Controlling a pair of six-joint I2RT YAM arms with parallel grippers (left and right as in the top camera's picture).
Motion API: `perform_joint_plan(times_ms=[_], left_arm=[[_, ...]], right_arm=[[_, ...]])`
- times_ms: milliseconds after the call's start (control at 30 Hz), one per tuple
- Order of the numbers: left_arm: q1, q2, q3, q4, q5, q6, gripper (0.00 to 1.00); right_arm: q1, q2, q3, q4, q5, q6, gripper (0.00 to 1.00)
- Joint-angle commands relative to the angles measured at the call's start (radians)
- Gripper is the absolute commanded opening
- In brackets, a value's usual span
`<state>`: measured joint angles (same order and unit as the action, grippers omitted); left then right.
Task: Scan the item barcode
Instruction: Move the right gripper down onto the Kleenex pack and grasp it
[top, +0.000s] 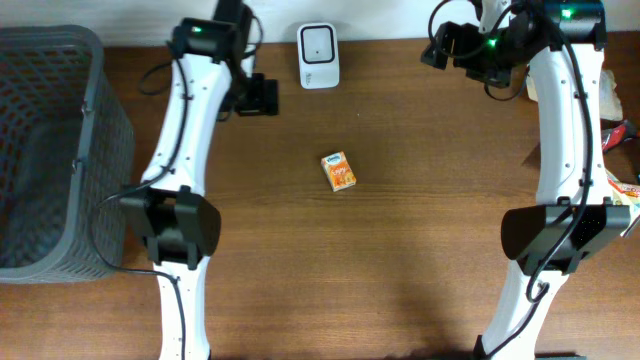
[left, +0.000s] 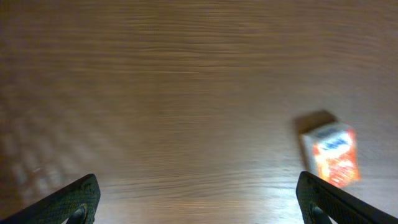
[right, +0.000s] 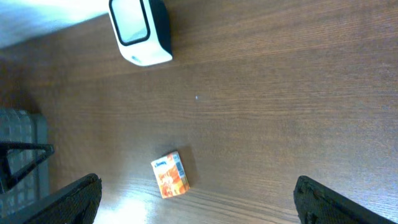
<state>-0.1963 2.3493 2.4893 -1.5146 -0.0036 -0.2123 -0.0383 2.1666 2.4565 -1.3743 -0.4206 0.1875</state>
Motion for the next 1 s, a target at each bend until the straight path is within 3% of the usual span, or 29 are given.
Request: perform_joint_plan(times_ms=[0,67,133,200,333,533,667,967], left_arm=[[0.024,0.023,0.011,-0.013,-0.027,-0.023,0.99],[0.032,0.023,0.011,-0.013,-0.027,-0.023,0.99],[0.034,0.023,0.011,-0.013,-0.027,-0.023,0.99],[0.034,0.023,0.011,-0.013,-0.027,-0.023,0.99],[0.034,0.023,0.011,-0.013,-0.027,-0.023,0.99],[0.034,0.023,0.011,-0.013,-0.027,-0.023,0.99],[0.034,0.023,0.011,-0.013,-0.027,-0.023,0.99],[0.034,0.023,0.011,-0.013,-0.027,-0.023,0.99]], right_arm=[[0.005,0.000,-0.001,0.019,-0.016,0.070,0.98],[0.007,0.000,-0.002,0.004,-0.061,0.084,0.99],[0.037,0.007,-0.015,-0.010,-0.096,-0.012,0.99],[0.086,0.022,-0.039,-0.046,-0.052,-0.125,0.99],[0.212,0.052,-0.190,-0.073,0.075,-0.131,0.99],[0.360,0.052,-0.488,0.162,0.079,-0.132,0.99],[0.406,0.052,-0.595,0.291,0.077,-0.127,0.67],[0.426,0.052,-0.617,0.344,0.034,-0.111,0.66]])
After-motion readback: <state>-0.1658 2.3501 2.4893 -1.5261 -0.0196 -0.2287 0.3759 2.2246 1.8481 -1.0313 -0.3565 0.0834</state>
